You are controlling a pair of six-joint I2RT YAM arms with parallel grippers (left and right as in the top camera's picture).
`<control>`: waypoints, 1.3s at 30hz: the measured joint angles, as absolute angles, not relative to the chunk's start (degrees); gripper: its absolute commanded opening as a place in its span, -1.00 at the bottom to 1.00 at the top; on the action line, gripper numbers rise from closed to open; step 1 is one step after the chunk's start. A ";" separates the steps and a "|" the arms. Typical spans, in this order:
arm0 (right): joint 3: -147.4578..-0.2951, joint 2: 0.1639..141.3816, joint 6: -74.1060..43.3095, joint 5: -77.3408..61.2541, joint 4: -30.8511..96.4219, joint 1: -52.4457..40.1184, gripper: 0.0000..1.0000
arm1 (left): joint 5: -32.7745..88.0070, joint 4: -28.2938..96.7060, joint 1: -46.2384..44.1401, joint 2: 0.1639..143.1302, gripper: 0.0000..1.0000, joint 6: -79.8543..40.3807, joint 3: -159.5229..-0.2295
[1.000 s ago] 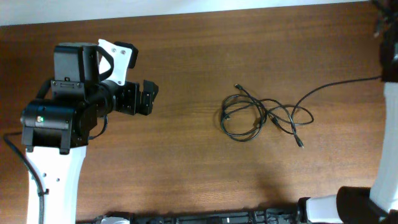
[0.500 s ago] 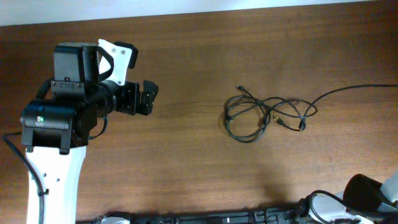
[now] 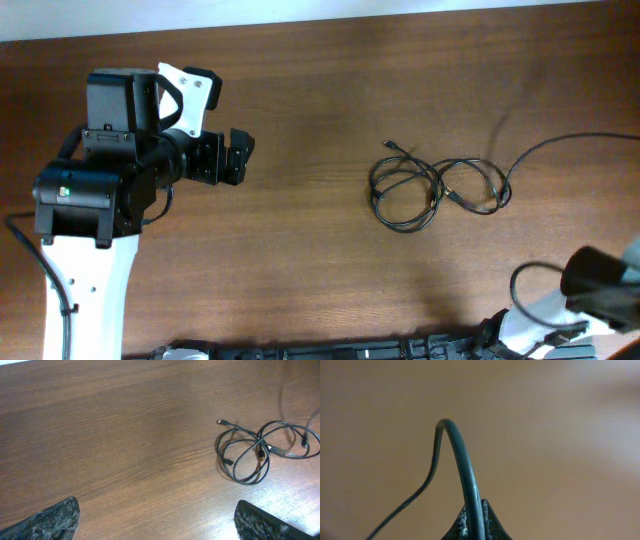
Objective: Untangle cables
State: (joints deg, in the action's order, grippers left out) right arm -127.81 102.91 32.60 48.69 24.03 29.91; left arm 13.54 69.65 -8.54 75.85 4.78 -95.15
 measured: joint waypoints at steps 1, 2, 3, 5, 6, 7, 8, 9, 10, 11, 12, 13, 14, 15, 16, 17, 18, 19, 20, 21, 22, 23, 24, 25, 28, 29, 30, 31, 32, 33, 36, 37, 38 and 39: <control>-127.79 103.88 31.14 47.88 25.04 29.80 -0.93 | 13.54 69.65 -8.54 75.85 0.98 4.78 -95.15; -127.68 104.62 29.50 46.92 25.96 29.69 -0.92 | 13.54 69.63 -8.54 75.85 0.98 4.78 -95.15; -127.63 105.23 27.94 46.02 26.52 29.63 -0.92 | 13.54 69.65 -8.54 75.85 0.98 4.78 -95.15; -127.61 105.67 24.25 43.81 27.05 29.52 -0.93 | 13.54 69.65 -8.54 75.85 0.98 4.78 -95.15; -127.61 105.69 22.48 42.96 26.94 29.39 -0.92 | 13.54 69.63 -8.54 75.85 0.98 4.78 -95.15; -127.61 105.69 21.21 42.46 26.50 29.34 -0.93 | 13.54 69.65 -8.54 75.85 0.98 4.78 -95.15; -127.61 105.69 20.32 42.06 26.13 29.32 -0.92 | 13.54 69.65 -8.54 75.85 0.98 4.78 -95.15; -127.61 105.69 19.57 41.89 25.82 29.32 -0.92 | 13.54 69.63 -8.54 75.85 0.98 4.78 -95.15; -127.61 105.69 19.00 41.87 25.69 29.32 -0.92 | 13.54 69.65 -8.54 75.85 0.98 4.78 -95.15; -127.90 105.69 18.41 42.06 25.58 29.34 -0.92 | 13.54 69.65 -8.54 75.85 0.98 4.78 -95.15; -128.22 105.69 18.26 42.35 25.56 29.58 -0.92 | 13.54 69.63 -8.54 75.85 0.98 4.78 -95.15; -128.75 105.69 18.22 43.00 25.54 29.71 -0.93 | 13.54 69.63 -8.54 75.85 0.98 4.78 -95.15; -129.29 105.69 18.24 43.90 25.56 30.06 -0.92 | 13.54 69.65 -8.54 75.85 0.98 4.78 -95.15; -129.67 105.60 18.41 44.56 26.22 30.55 -0.92 | 13.54 69.65 -8.54 75.85 0.98 4.78 -95.15; -129.93 105.47 18.52 45.17 27.64 31.09 -0.92 | 13.54 69.63 -8.54 75.85 0.98 4.78 -95.15; -130.08 105.30 18.55 45.74 29.65 31.79 -0.93 | 13.54 69.63 -8.54 75.85 0.98 4.78 -95.15; -130.19 105.06 18.63 46.33 32.58 32.80 -0.93 | 13.54 69.63 -8.54 75.85 0.98 4.78 -95.15; -130.21 105.03 18.39 46.72 35.07 33.82 -0.93 | 13.52 69.65 -8.54 75.85 0.98 4.78 -95.15; -130.28 105.03 17.69 47.05 38.00 35.03 -0.92 | 13.54 69.65 -8.54 75.85 0.98 4.78 -95.15; -130.30 105.03 16.29 47.24 41.01 36.56 -0.92 | 13.54 69.65 -8.54 75.85 0.98 4.78 -95.15; -130.30 105.03 14.35 47.33 43.99 38.02 -0.92 | 13.54 69.63 -8.54 75.85 0.98 4.78 -95.15; -130.30 105.03 11.60 46.98 47.37 40.38 -0.92 | 13.54 69.67 -8.54 75.85 0.98 4.78 -95.15; -130.32 105.03 8.97 45.78 49.87 42.50 -0.92 | 13.54 69.60 -8.54 75.85 0.98 4.78 -95.15; -130.34 105.03 5.76 42.74 53.06 45.74 -0.93 | 13.54 69.67 -8.54 75.85 0.98 4.78 -95.15; -130.34 105.03 0.01 35.75 57.36 50.94 -0.92 | 13.54 69.54 -8.54 75.85 0.98 4.78 -95.15; -130.34 105.03 -1.43 32.71 58.41 52.56 -0.92 | 13.54 69.65 -8.54 75.85 0.99 4.78 -95.15; -130.34 105.03 -2.85 29.04 59.24 54.37 -0.92 | 13.54 69.60 -8.54 75.85 0.98 4.78 -95.15; -130.34 105.03 -3.77 25.89 59.70 55.55 -0.92 | 13.54 69.65 -8.54 75.85 0.98 4.78 -95.15; -130.34 105.03 -4.62 22.17 60.14 56.66 -0.92 | 13.54 69.63 -8.54 75.85 0.98 4.78 -95.15; -130.34 105.03 -5.21 19.59 60.69 57.25 -0.92 | 13.54 69.63 -8.54 75.85 0.98 4.78 -95.15; -130.34 105.03 -6.31 13.21 62.57 57.60 -0.91 | 13.54 69.65 -8.54 75.85 0.98 4.78 -95.15; -130.34 105.03 -6.39 11.27 63.00 57.60 -0.91 | 13.54 69.63 -8.54 75.85 0.98 4.78 -95.15; -130.34 105.03 -6.52 9.80 63.44 57.60 -0.91 | 13.54 69.63 -8.54 75.85 0.98 4.78 -95.15; -130.34 105.03 -6.72 8.62 63.92 57.60 -0.91 | 13.54 69.63 -8.54 75.85 0.98 4.78 -95.15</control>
